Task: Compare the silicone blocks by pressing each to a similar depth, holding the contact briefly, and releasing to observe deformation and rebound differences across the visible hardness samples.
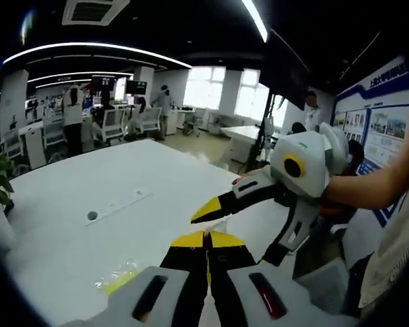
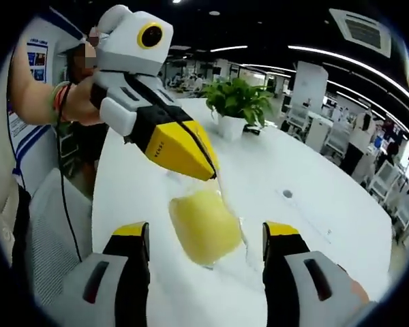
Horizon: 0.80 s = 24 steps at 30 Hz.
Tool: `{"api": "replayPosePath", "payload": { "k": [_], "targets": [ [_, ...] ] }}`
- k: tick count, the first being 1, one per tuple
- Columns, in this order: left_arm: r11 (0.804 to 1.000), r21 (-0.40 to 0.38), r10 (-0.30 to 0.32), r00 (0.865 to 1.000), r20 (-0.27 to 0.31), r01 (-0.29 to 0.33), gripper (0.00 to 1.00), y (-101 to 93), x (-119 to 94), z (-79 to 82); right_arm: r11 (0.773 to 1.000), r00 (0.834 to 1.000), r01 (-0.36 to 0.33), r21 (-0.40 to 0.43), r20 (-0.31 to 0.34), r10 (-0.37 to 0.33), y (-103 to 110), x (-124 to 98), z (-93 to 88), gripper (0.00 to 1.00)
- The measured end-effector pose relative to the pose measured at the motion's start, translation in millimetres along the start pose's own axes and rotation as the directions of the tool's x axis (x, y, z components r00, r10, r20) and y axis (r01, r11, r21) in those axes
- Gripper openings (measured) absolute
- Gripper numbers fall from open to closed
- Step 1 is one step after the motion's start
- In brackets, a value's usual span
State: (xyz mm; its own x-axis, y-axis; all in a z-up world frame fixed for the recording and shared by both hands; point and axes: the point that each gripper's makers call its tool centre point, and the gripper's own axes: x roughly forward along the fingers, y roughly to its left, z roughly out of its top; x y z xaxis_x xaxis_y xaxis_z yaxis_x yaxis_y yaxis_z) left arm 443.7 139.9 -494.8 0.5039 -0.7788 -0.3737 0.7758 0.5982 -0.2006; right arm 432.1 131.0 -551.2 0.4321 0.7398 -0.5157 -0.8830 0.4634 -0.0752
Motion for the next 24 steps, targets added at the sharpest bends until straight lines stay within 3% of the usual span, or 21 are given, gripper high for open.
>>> {"api": "replayPosePath", "payload": {
  "k": [1, 3, 5, 9, 15, 24],
  "targets": [
    [1.0, -0.004, 0.0, 1.0, 0.0, 0.0, 0.0, 0.7, 1, 0.0, 1.0, 1.0, 0.005, 0.01, 0.008, -0.005, -1, -1, 0.6, 0.62],
    [1.0, -0.013, 0.002, 1.0, -0.001, -0.002, 0.0, 1.7, 2, -0.5, 0.992, 0.997, -0.001, 0.127, 0.071, -0.009, 0, -5, 7.2, 0.64],
    [1.0, -0.024, 0.005, 1.0, -0.001, -0.005, 0.0, 3.3, 4, -2.0, 0.984, 0.992, 0.03, 0.176, 0.117, -0.051, -6, -11, 10.8, 0.65],
    [0.999, -0.043, 0.005, 1.0, -0.002, -0.006, 0.0, 3.8, 6, -3.6, 0.978, 0.985, 0.124, 0.169, 0.1, -0.142, -16, -22, 0.3, 0.67],
    [0.997, -0.08, 0.003, 1.0, -0.004, -0.003, 0.0, 6.2, 12, -8.1, 0.956, 0.967, 0.182, 0.231, 0.132, -0.216, -17, -40, -6.7, 0.69],
    [0.99, -0.141, 0.003, 1.0, 0.001, -0.002, 0.0, 10.6, 23, -15.6, 0.929, 0.958, 0.207, 0.306, 0.131, -0.257, -2, -60, -28.1, 0.71]
  ]
}}
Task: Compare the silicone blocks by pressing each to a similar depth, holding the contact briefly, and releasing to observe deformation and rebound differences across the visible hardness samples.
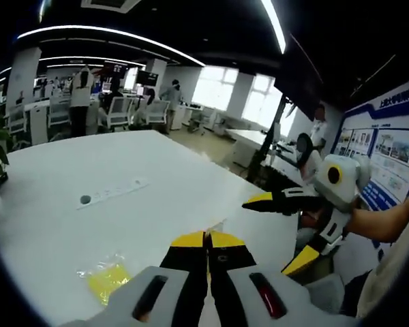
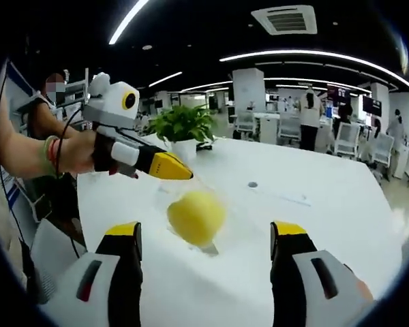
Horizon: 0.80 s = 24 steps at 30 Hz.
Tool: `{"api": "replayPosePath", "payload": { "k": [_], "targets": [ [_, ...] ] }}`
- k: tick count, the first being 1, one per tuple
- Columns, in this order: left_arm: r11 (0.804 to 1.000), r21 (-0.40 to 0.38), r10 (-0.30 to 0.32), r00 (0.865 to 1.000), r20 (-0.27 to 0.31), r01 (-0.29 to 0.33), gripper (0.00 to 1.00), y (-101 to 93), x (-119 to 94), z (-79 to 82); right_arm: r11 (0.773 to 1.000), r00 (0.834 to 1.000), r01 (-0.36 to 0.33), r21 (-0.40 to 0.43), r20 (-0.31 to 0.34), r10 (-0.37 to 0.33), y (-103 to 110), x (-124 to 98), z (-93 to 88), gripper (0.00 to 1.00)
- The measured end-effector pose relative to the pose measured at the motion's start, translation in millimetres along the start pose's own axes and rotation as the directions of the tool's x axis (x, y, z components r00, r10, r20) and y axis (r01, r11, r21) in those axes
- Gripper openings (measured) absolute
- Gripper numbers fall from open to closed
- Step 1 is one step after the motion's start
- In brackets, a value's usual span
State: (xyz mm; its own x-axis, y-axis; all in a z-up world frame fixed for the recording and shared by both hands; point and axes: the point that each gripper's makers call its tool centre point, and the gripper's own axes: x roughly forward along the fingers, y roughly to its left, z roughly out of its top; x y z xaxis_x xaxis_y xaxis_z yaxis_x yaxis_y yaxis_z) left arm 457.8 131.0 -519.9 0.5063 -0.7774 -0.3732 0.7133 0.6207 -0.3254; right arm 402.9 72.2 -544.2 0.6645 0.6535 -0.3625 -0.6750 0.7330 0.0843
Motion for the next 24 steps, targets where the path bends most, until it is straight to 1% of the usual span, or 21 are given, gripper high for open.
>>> {"api": "replayPosePath", "payload": {
  "k": [2, 4, 5, 7, 9, 12, 17, 19, 20, 21, 23, 24],
  "targets": [
    [0.999, -0.031, -0.01, 1.0, 0.002, 0.01, 0.0, -0.2, 2, -1.2, 1.0, 1.0, 0.012, 0.002, -0.011, -0.012, 0, -5, -6.9, 0.71],
    [0.999, -0.041, -0.009, 1.0, 0.007, 0.01, 0.0, 0.7, 5, -2.7, 1.0, 1.0, 0.012, 0.013, -0.025, -0.012, 2, -9, -16.5, 0.71],
    [0.999, -0.047, -0.004, 1.0, 0.007, 0.005, 0.0, 2.7, 8, -3.9, 0.999, 0.999, 0.019, 0.035, -0.039, -0.018, 2, -11, -23.4, 0.71],
    [0.999, -0.052, -0.008, 1.0, 0.003, 0.008, 0.0, 3.3, 11, -6.0, 0.999, 0.998, 0.037, 0.034, -0.05, -0.035, 1, -15, -33.1, 0.71],
    [0.999, -0.053, -0.006, 1.0, -0.004, 0.006, 0.0, 3.8, 15, -9.3, 0.998, 0.998, 0.045, 0.051, -0.055, -0.042, 1, -18, -39.7, 0.7],
    [0.998, -0.061, -0.006, 1.0, -0.019, 0.005, 0.0, 5.4, 23, -15.1, 0.995, 0.997, 0.061, 0.082, -0.055, -0.057, 2, -24, -46.2, 0.69],
    [0.997, -0.074, -0.01, 0.999, -0.041, 0.007, 0.0, 8.0, 36, -22.0, 0.994, 0.995, 0.081, 0.069, -0.063, -0.076, 6, -32, -57.5, 0.68],
    [0.994, -0.11, -0.025, 0.999, -0.042, 0.02, 0.0, 7.0, 42, -24.4, 0.993, 0.995, 0.081, 0.09, -0.069, -0.075, 8, -35, -62.4, 0.66],
    [0.994, -0.109, -0.022, 0.999, -0.04, 0.018, 0.0, 7.9, 45, -25.0, 0.993, 0.995, 0.081, 0.091, -0.072, -0.074, 8, -37, -64.7, 0.65],
    [0.992, -0.127, -0.026, 0.999, -0.04, 0.021, 0.0, 7.9, 49, -26.6, 0.993, 0.994, 0.085, 0.088, -0.072, -0.079, 9, -38, -65.9, 0.64],
    [0.988, -0.155, -0.034, 0.999, -0.039, 0.027, 0.0, 7.7, 55, -28.9, 0.991, 0.994, 0.093, 0.101, -0.071, -0.086, 6, -41, -67.9, 0.64],
    [0.987, -0.157, -0.034, 0.999, -0.04, 0.027, 0.0, 7.9, 59, -30.6, 0.99, 0.993, 0.095, 0.105, -0.073, -0.088, 6, -42, -68.8, 0.64]
  ]
}}
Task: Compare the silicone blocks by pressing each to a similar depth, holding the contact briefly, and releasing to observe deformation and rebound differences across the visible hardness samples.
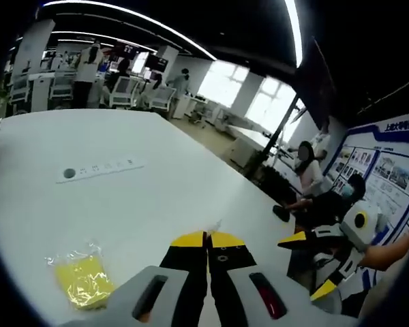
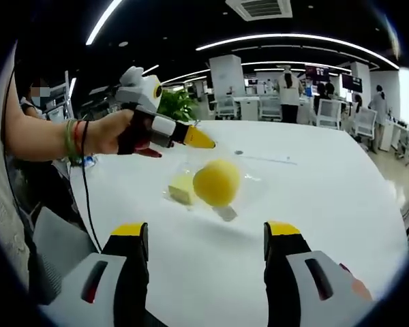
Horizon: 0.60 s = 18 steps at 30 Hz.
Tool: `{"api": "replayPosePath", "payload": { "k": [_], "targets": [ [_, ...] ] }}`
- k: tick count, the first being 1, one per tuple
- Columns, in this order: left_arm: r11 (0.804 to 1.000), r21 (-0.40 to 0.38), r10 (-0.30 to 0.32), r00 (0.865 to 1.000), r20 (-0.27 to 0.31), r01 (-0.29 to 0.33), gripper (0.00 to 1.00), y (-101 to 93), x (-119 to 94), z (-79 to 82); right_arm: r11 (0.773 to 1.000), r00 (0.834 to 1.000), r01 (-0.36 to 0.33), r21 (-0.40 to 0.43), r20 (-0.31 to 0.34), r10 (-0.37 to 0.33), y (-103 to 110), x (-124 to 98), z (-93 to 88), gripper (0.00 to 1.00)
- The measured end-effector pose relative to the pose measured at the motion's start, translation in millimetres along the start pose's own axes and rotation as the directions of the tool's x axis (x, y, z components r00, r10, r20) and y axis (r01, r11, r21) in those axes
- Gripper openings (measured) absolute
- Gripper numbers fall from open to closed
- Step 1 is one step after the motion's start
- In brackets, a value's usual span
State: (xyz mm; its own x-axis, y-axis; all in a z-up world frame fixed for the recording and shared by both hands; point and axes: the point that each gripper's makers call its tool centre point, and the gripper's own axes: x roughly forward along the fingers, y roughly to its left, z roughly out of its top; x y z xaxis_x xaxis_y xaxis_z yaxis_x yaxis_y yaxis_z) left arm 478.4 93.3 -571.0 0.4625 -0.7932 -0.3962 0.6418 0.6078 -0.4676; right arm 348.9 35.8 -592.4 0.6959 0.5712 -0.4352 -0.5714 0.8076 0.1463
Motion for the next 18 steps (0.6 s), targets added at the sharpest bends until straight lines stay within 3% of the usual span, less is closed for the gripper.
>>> {"api": "replayPosePath", "payload": {
  "k": [7, 9, 18],
  "targets": [
    [0.999, -0.043, 0.008, 1.0, -0.016, -0.009, 0.0, 9.1, 17, -9.2, 1.0, 1.0, -0.005, 0.018, -0.008, 0.006, -4, -5, -4.5, 0.64],
    [0.999, -0.034, 0.013, 1.0, -0.02, -0.014, 0.0, 11.6, 21, -10.5, 1.0, 1.0, -0.024, 0.019, 0.02, 0.024, -1, -7, -1.8, 0.67],
    [0.997, -0.057, 0.059, 0.998, 0.0, -0.059, 0.0, 34.7, 31, -4.3, 1.0, 1.0, -0.004, 0.022, -0.015, 0.004, -1, -10, -14.5, 0.67]
  ]
}}
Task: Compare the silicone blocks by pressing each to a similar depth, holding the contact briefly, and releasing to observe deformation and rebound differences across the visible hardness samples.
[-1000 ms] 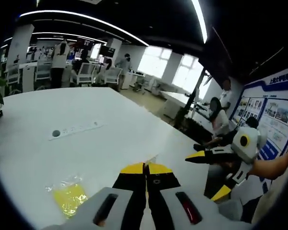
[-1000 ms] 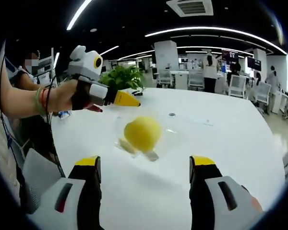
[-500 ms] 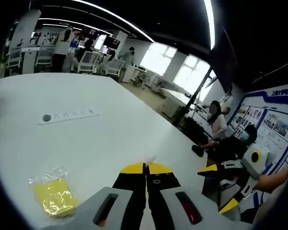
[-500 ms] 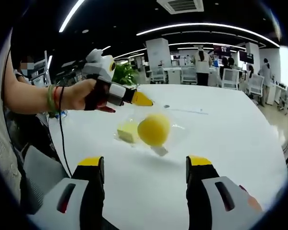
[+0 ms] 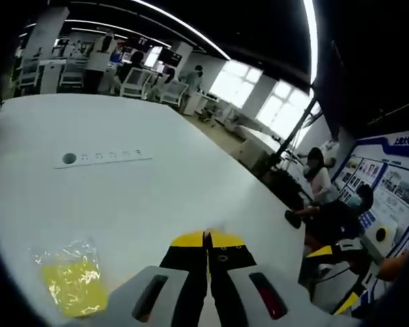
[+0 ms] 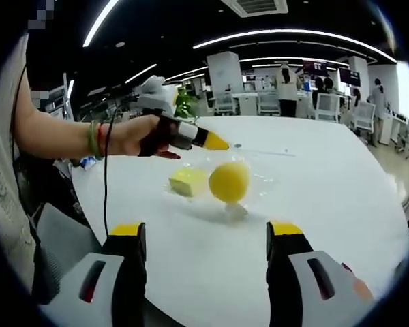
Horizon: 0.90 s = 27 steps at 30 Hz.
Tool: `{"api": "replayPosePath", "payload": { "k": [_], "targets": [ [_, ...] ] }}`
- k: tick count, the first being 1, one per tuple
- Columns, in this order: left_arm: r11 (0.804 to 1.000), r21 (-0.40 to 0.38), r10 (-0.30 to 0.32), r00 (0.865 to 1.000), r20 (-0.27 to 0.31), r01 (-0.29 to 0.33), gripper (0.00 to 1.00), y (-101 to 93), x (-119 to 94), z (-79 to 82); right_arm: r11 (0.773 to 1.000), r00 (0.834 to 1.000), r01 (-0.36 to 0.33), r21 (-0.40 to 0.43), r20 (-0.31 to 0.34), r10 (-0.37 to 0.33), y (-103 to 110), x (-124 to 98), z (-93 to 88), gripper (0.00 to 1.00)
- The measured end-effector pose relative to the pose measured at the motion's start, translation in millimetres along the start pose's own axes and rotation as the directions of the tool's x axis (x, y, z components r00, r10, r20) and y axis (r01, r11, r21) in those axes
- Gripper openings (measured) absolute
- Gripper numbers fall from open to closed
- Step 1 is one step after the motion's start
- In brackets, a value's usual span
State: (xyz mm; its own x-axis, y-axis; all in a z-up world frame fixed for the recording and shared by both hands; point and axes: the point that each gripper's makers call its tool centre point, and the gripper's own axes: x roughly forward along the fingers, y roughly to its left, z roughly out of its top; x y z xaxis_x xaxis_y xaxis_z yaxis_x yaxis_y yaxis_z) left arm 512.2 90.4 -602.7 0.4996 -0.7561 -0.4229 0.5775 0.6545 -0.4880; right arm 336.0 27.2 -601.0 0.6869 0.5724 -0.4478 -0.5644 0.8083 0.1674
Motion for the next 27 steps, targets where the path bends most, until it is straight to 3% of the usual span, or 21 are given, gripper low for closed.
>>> {"api": "replayPosePath", "payload": {
  "k": [5, 16, 27],
  "targets": [
    [1.0, 0.003, 0.021, 1.0, 0.0, -0.021, 0.0, 10.4, 8, 2.0, 1.0, 1.0, 0.012, 0.005, -0.008, -0.012, -4, 1, -3.1, 0.67],
    [0.993, -0.095, 0.063, 0.998, -0.003, -0.063, 0.0, 51.2, 25, -4.5, 0.999, 0.997, 0.04, 0.007, -0.06, -0.039, -19, 5, -13.1, 0.64],
    [0.961, -0.238, 0.134, 0.99, -0.038, -0.139, 0.0, 87.9, 44, -34.0, 0.998, 0.996, 0.055, 0.029, -0.072, -0.053, -30, 8, -14.4, 0.62]
  ]
}}
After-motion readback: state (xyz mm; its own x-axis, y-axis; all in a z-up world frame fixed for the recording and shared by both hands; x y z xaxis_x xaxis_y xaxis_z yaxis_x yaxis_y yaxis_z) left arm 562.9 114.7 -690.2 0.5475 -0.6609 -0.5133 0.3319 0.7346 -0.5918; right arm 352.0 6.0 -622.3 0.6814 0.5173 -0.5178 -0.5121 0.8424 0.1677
